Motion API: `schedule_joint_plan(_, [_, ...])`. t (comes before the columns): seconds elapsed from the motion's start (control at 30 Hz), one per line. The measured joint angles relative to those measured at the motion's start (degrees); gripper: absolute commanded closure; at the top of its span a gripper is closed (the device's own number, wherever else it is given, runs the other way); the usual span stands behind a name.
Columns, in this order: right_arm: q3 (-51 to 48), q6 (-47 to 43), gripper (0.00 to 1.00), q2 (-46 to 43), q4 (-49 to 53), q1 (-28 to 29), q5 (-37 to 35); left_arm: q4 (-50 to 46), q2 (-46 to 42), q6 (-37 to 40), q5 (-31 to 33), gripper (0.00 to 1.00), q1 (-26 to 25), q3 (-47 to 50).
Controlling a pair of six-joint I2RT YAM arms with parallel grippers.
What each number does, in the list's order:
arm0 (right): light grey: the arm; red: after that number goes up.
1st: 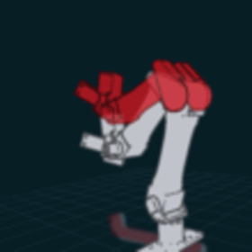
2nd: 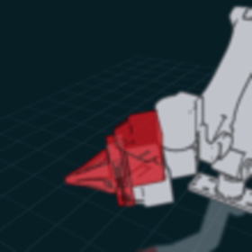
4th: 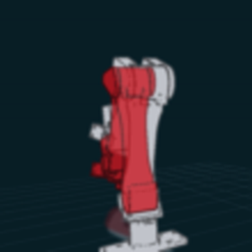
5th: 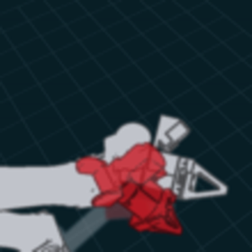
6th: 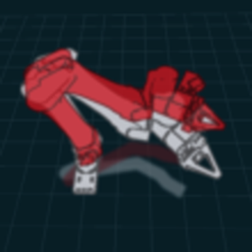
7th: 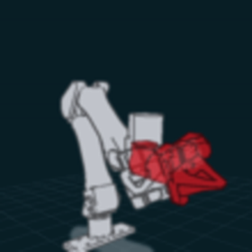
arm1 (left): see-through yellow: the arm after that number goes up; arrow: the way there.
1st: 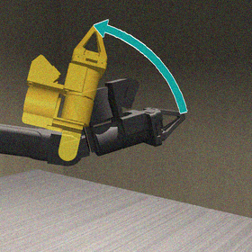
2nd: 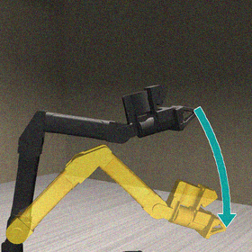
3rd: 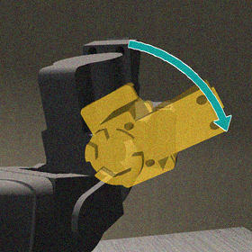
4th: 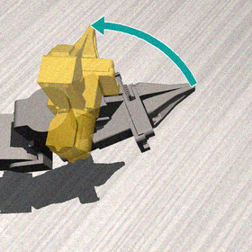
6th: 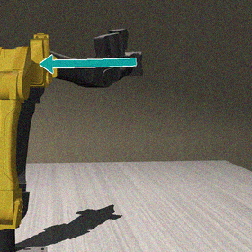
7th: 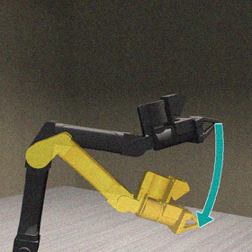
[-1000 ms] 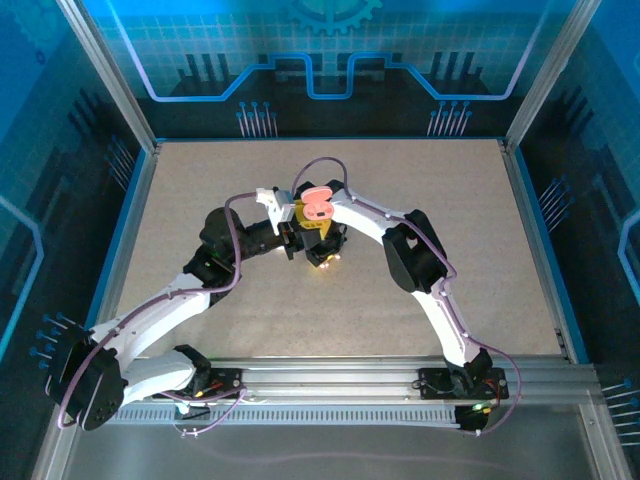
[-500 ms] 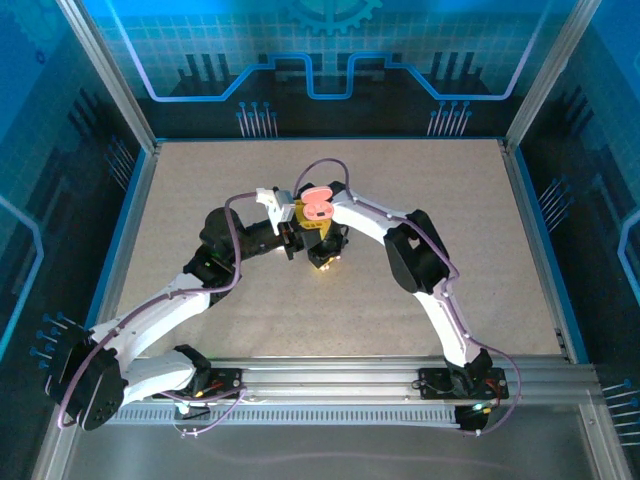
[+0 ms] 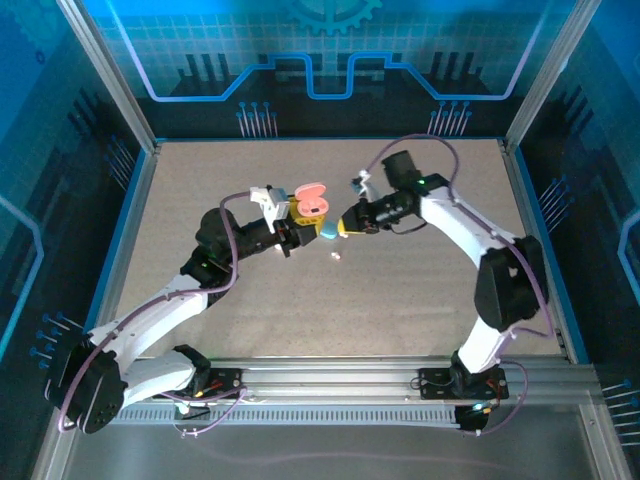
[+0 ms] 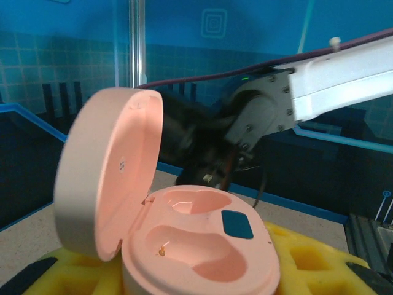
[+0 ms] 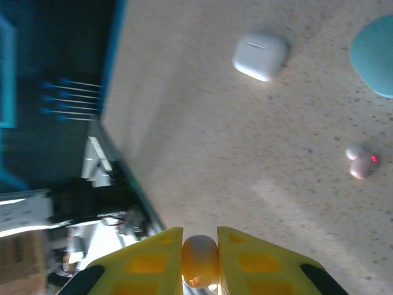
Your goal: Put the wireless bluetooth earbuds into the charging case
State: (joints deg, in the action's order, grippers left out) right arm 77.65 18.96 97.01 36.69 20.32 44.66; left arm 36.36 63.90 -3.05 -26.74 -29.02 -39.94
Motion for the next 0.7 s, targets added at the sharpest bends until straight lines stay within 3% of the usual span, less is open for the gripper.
schedule_joint_plan(0.3, [-8.8, 10.5, 0.81, -9.2, -11.9, -9.2, 19.1, 2.6, 2.4, 0.0, 0.0, 0.68, 0.7, 0.5])
schedule_joint_plan(0.7, [-8.8, 22.4, 0.81, -15.3, -21.1, -9.6, 25.0, 3.4, 6.8, 1.6, -1.1, 0.68, -0.1, 0.5])
